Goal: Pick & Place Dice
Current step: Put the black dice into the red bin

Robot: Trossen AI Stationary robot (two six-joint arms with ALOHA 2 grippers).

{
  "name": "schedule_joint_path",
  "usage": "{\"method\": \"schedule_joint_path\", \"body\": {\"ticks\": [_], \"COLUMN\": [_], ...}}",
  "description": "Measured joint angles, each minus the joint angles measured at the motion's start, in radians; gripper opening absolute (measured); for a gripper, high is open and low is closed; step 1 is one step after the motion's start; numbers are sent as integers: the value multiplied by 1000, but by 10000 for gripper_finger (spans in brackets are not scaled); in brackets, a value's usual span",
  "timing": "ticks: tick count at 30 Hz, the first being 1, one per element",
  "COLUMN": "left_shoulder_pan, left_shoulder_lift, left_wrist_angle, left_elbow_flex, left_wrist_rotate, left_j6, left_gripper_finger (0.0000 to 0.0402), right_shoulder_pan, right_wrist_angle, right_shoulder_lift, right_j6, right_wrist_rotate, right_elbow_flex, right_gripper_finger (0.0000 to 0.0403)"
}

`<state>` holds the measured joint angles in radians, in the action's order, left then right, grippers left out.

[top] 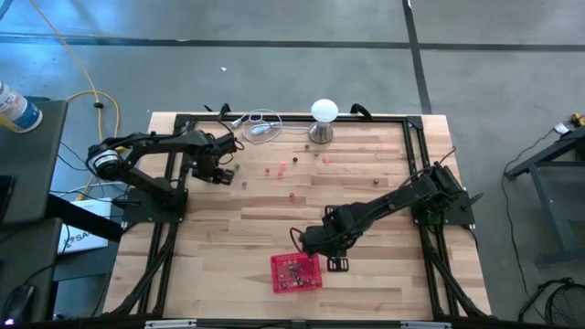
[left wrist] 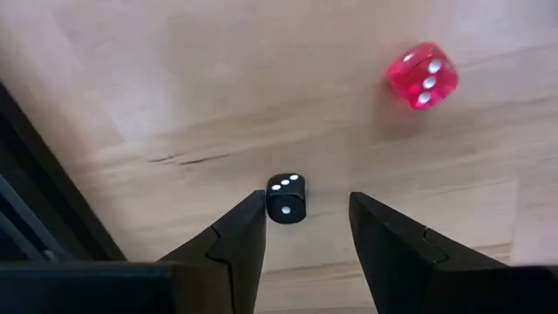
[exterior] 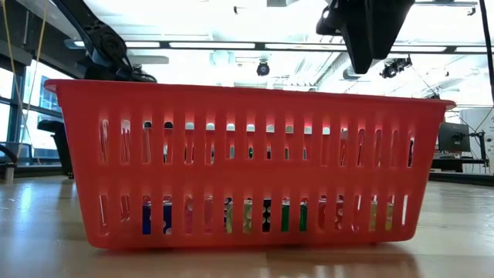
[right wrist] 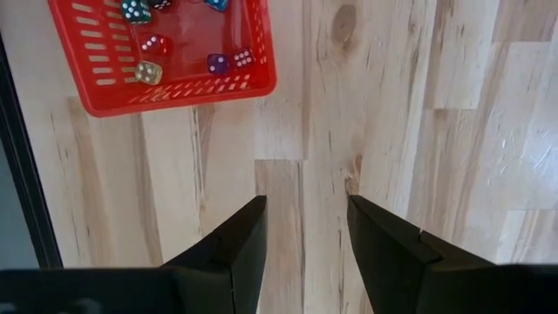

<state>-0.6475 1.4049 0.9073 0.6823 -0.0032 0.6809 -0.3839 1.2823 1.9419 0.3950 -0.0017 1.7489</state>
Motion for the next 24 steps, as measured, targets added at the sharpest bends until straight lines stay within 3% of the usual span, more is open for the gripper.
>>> {"method": "schedule_joint_path", "body": {"ticks": [16, 24], "left_shoulder_pan": [39, 44], "left_shoulder_lift": [46, 47], "left_wrist_angle": [-9, -27], "left_elbow_flex": [3, 2], "left_wrist_rotate": [-37, -33], "left_j6": [-26, -26], "left_gripper_finger": [155, 84], "right_shoulder_pan": [-2, -2], "right_wrist_angle": [-3, 0], "right_shoulder_lift": [0, 0], "right_j6": [0, 0], "right_wrist_rotate": [-1, -1], "right_elbow_flex": [0, 0], "right_gripper_finger": [150, 150]}}
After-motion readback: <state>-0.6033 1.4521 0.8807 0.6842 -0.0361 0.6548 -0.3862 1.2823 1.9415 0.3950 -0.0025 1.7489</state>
